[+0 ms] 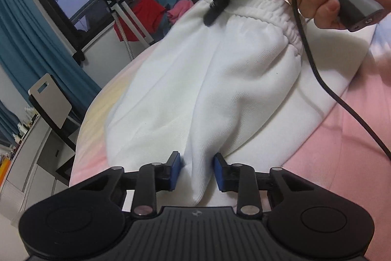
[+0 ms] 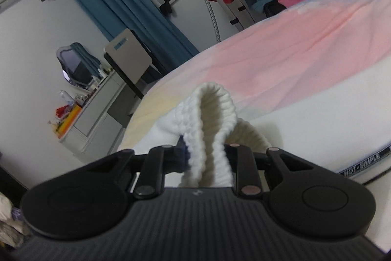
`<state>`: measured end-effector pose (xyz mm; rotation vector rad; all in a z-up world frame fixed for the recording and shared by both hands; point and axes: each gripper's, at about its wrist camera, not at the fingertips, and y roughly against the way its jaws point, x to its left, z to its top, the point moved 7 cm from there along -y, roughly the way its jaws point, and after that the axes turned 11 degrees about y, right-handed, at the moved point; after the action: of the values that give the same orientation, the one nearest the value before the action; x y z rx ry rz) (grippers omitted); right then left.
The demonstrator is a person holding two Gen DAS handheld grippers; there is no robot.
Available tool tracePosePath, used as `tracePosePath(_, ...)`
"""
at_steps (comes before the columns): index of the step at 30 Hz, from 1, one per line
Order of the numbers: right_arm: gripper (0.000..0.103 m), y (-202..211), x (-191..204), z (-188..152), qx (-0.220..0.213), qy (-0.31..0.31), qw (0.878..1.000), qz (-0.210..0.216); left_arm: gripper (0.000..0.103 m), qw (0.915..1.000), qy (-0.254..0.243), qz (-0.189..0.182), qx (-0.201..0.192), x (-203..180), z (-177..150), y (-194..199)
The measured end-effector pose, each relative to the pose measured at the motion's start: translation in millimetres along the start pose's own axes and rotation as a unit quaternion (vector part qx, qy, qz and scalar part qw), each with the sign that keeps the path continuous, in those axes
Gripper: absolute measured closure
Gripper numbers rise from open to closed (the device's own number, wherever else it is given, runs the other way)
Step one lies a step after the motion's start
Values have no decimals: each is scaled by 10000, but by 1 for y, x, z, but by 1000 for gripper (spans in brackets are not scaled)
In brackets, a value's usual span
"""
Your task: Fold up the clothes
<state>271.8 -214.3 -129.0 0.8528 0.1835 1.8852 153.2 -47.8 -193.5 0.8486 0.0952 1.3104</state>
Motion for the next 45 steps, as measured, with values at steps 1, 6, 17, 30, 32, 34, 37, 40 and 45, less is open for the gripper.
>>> tracePosePath(1,78,-5,-8,-7,116,-67,9999,-85,71,10000,-26,-13,33,-1,-1,-5)
tracePosePath(6,78,-18,-35,-29,330,-504,9981,-119,71,9999,40,-101,93,-1,-3,-16)
tracePosePath(17,63,38,-9,-32,-60,26,9983,-572,50,9946,900,-456,-256,6,5,14)
tracePosePath(30,60,185,52,-49,-921,1515,9701,-1655,15,9491,2714,-692,-1443,43,32,126)
tracePosePath(32,60,202,57,-64,-955,1597,9679,-1688,14,9455,2802,-691,-1506,43,33,143)
tracePosePath(34,61,216,61,-82,-960,1615,9684,-1641,7,9427,2824,-701,-1636,40,34,159)
tracePosePath(37,60,225,65,-99,-987,1784,9636,-1731,1,9414,2788,-585,-1804,34,35,178)
tracePosePath(40,29,225,67,-99,-1083,1882,9594,-1798,0,9403,2859,-592,-1750,27,32,183)
tracePosePath(45,21,225,48,-93,-1120,1270,9713,-1670,0,9337,3192,-728,-1446,27,19,172)
